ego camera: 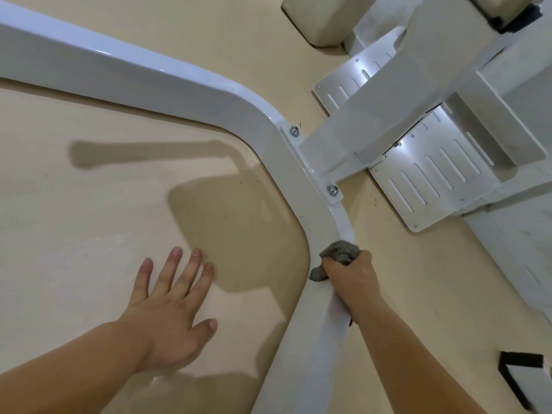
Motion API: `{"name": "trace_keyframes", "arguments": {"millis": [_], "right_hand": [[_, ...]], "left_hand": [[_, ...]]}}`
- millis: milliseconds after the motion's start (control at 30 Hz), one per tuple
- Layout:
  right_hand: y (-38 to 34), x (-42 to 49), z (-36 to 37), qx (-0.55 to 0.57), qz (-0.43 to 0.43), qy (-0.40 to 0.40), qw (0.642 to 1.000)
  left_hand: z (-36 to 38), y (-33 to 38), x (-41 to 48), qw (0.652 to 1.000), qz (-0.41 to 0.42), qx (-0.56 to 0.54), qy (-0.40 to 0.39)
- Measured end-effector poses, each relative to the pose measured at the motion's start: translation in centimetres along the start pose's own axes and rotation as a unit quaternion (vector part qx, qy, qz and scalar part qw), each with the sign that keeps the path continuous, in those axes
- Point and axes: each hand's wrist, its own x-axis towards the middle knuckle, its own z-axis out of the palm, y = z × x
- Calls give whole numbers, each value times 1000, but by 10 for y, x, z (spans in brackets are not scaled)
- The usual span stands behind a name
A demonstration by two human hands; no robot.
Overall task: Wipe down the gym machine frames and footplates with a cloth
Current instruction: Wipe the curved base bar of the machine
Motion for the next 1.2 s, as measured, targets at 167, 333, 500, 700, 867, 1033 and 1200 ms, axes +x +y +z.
{"name": "trace_keyframes", "arguments": {"millis": [167, 333, 500, 700, 867, 1033, 1200], "right_hand": [[-49, 35, -1, 11, 7, -29, 999], [-24, -1, 2, -16, -44, 32, 998], [36, -54, 15, 115, 36, -24, 992], [-25, 17, -2, 10, -16, -35, 999], [-15, 28, 0, -52, -79, 12, 995], [22, -57, 17, -42, -49, 55, 996], [59, -143, 45, -54, -26, 65, 996]], "left_hand": [[1, 2, -1, 1000, -7, 13, -1], [1, 3, -4, 1000, -7, 14, 5], [3, 1, -2, 1000, -4, 6, 0], [0, 1, -1, 1000, -6, 8, -7], [-2, 0, -1, 1000, 0, 3, -14], [-5, -1, 1, 1000, 0, 9, -18], [-3, 9, -3, 1000, -8, 14, 26]]}}
